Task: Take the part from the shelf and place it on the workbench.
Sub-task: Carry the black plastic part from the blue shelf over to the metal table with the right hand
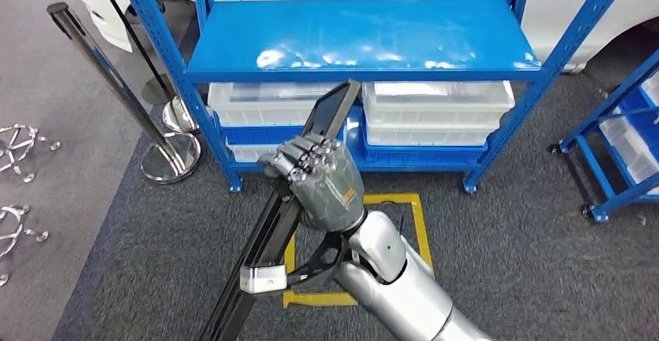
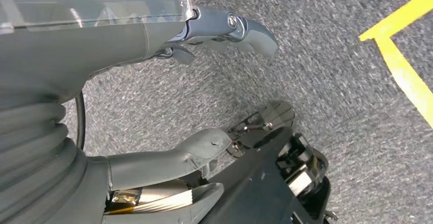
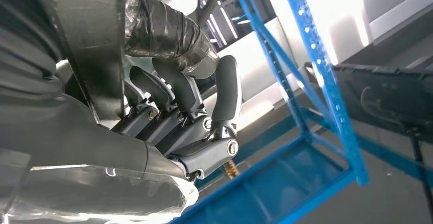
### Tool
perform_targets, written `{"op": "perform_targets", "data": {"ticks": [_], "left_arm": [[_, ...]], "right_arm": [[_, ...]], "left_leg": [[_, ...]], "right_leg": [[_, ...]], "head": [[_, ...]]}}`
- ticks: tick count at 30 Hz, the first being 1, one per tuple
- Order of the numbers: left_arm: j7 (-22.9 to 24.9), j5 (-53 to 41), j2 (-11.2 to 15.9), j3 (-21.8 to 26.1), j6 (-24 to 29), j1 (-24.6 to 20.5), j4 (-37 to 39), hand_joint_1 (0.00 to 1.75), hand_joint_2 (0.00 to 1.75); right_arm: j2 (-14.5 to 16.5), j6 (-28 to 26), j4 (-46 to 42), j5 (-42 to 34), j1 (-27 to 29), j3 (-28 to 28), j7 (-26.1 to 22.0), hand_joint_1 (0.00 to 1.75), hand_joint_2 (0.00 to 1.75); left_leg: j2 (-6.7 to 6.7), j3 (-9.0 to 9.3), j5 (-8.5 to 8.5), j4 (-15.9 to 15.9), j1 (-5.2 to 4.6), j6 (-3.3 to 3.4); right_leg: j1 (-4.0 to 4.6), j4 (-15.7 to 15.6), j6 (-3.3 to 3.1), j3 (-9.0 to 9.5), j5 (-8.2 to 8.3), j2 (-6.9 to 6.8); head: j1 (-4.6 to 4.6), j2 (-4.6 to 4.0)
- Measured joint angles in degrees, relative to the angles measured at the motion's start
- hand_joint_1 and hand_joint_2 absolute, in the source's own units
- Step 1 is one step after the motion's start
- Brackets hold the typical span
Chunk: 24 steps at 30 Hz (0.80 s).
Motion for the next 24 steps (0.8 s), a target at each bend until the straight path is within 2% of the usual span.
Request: {"op": "perform_targets", "data": {"ticks": [2,3,4,5,7,8,9,10,12,13,14,15,17,18,19,20,22,23,24], "left_arm": [[0.02,0.00,-0.03,0.01,0.00,-0.01,-0.01,0.00,1.75],[0.02,0.00,-0.04,0.01,0.00,-0.02,-0.01,0.00,1.75],[0.03,-0.01,-0.06,0.02,-0.01,-0.03,-0.01,0.00,1.75],[0.03,-0.02,-0.09,0.02,-0.02,-0.04,-0.01,0.00,1.75],[0.03,-0.10,-0.16,0.02,-0.04,-0.03,-0.01,0.00,1.75],[0.03,-0.16,-0.20,0.02,-0.05,-0.03,-0.01,0.00,1.75],[0.04,-0.26,-0.21,0.02,-0.07,-0.04,-0.01,0.00,1.75],[0.05,-0.39,-0.22,0.02,-0.09,-0.07,-0.02,0.00,1.75],[0.08,-0.74,-0.22,0.02,-0.13,-0.24,-0.05,0.00,1.75],[0.11,-0.92,-0.23,0.02,-0.15,-0.38,-0.10,0.00,1.75],[0.15,-1.04,-0.25,0.02,-0.16,-0.52,-0.18,0.00,1.75],[0.19,-1.13,-0.27,0.02,-0.17,-0.64,-0.25,0.00,1.75],[0.25,-1.18,-0.32,0.02,-0.17,-0.74,-0.36,0.00,1.75],[0.31,-1.22,-0.37,0.02,-0.17,-0.80,-0.38,0.00,1.75],[0.38,-1.30,-0.42,0.02,-0.17,-0.89,-0.40,0.00,1.75],[0.46,-1.45,-0.48,0.02,-0.17,-1.00,-0.41,0.00,1.75],[0.61,-1.75,-0.63,0.02,-0.17,-1.16,-0.43,0.00,1.75],[0.66,-1.84,-0.72,0.03,-0.17,-1.17,-0.44,0.00,1.75],[0.70,-1.87,-0.79,0.03,-0.17,-1.16,-0.44,0.00,1.75]], "right_arm": [[0.01,0.01,-0.03,0.02,0.00,-0.02,0.02,1.75,1.75],[0.02,0.02,-0.04,0.05,-0.04,-0.02,0.02,1.75,1.75],[0.04,0.02,-0.04,0.09,-0.11,-0.02,0.02,1.75,1.75],[0.07,0.02,-0.05,0.13,-0.16,-0.02,0.02,1.75,1.75],[0.12,0.02,-0.03,0.21,-0.19,-0.02,0.03,1.75,1.75],[0.13,0.02,-0.02,0.26,-0.19,-0.02,0.04,1.75,1.75],[0.13,0.02,0.00,0.34,-0.19,-0.02,0.07,1.75,1.75],[0.13,0.02,0.01,0.44,-0.20,-0.01,0.10,1.75,1.75],[0.16,0.02,0.02,0.59,-0.30,-0.01,0.16,1.75,1.75],[0.19,0.02,0.02,0.64,-0.42,-0.02,0.18,1.75,1.75],[0.22,0.02,0.02,0.66,-0.55,-0.02,0.20,1.75,1.75],[0.28,0.02,0.02,0.68,-0.69,-0.02,0.21,1.75,1.75],[0.40,0.02,0.03,0.69,-0.84,-0.01,0.26,1.75,1.75],[0.45,0.02,0.05,0.74,-0.88,-0.01,0.31,1.75,1.75],[0.48,0.02,0.07,0.81,-0.92,-0.01,0.39,1.75,1.75],[0.48,0.02,0.09,0.91,-0.96,-0.01,0.51,1.75,1.75],[0.45,0.02,0.10,1.13,-1.00,-0.01,0.78,1.75,1.75],[0.42,0.02,0.10,1.20,-0.99,-0.01,0.89,1.75,1.75],[0.37,0.02,0.10,1.26,-0.98,-0.01,0.95,1.75,1.75]], "left_leg": [[-0.05,-0.37,0.28,0.27,0.18,-0.77],[-0.07,-0.69,-0.26,0.70,0.32,-1.08],[-0.09,-1.26,-1.66,2.05,0.42,-1.33],[-0.12,-2.19,-3.90,4.66,0.51,-1.52],[-0.12,-4.27,-8.55,11.67,0.55,-1.79],[-0.12,-4.79,-9.75,14.34,0.57,-1.84],[-0.12,-4.45,-9.78,15.21,0.57,-1.77],[-0.13,-3.11,-8.86,14.07,0.54,-1.60],[-0.16,1.85,-6.37,7.16,0.32,-0.93],[-0.18,4.30,-5.68,3.39,0.08,-0.65],[-0.21,5.89,-5.35,0.72,-0.18,-0.40],[-0.23,6.56,-5.35,-0.77,-0.44,-0.20],[-0.24,6.33,-4.35,-1.53,-0.60,0.34],[-0.14,6.14,-3.67,-1.99,-0.54,0.68],[-0.04,5.86,-2.89,-2.41,-0.42,1.06],[0.07,5.41,-2.09,-2.77,-0.29,1.41],[0.16,3.89,-0.90,-2.70,-0.38,1.75],[0.17,3.01,-0.32,-2.55,-0.39,1.76],[0.18,2.10,0.22,-2.36,-0.37,1.68]], "right_leg": [[0.11,-0.11,-0.95,-0.58,0.54,0.03],[0.14,-0.25,-1.51,-0.81,0.91,0.00],[0.11,-0.43,-2.10,-1.10,1.35,-0.07],[0.11,-0.56,-2.60,-1.50,1.80,-0.16],[0.38,-0.55,-3.15,-2.55,2.68,-0.24],[0.56,-0.52,-3.25,-3.15,3.13,-0.25],[0.72,-0.48,-3.28,-3.73,3.57,-0.25],[0.85,-0.45,-3.27,-4.31,4.02,-0.23],[0.98,-0.42,-3.14,-5.25,4.90,-0.17],[1.00,-0.45,-2.94,-5.58,5.34,-0.16],[0.96,-0.54,-2.66,-5.76,5.79,-0.19],[0.88,-0.69,-2.32,-5.85,6.27,-0.23],[0.69,-1.07,-1.63,-5.92,7.11,-0.27],[0.63,-0.98,-1.37,-6.10,6.87,-0.23],[0.61,-0.21,-1.16,-6.47,5.66,-0.17],[0.58,1.66,-0.99,-7.12,3.44,-0.12],[0.48,8.15,-0.67,-8.81,-2.06,-0.09],[0.42,11.41,-0.48,-9.38,-3.65,-0.10],[0.35,13.43,-0.29,-9.35,-3.92,-0.11]], "head": [[0.02,0.00],[0.01,0.00],[0.01,0.00],[0.00,0.00],[0.00,0.00],[0.00,0.00],[0.00,0.00],[-0.01,0.00],[0.00,0.00],[0.02,0.00],[0.02,0.00],[0.02,0.00],[0.01,0.00],[0.01,0.00],[0.02,0.00],[0.03,0.00],[0.03,0.00],[0.03,0.00],[0.03,0.00]]}}
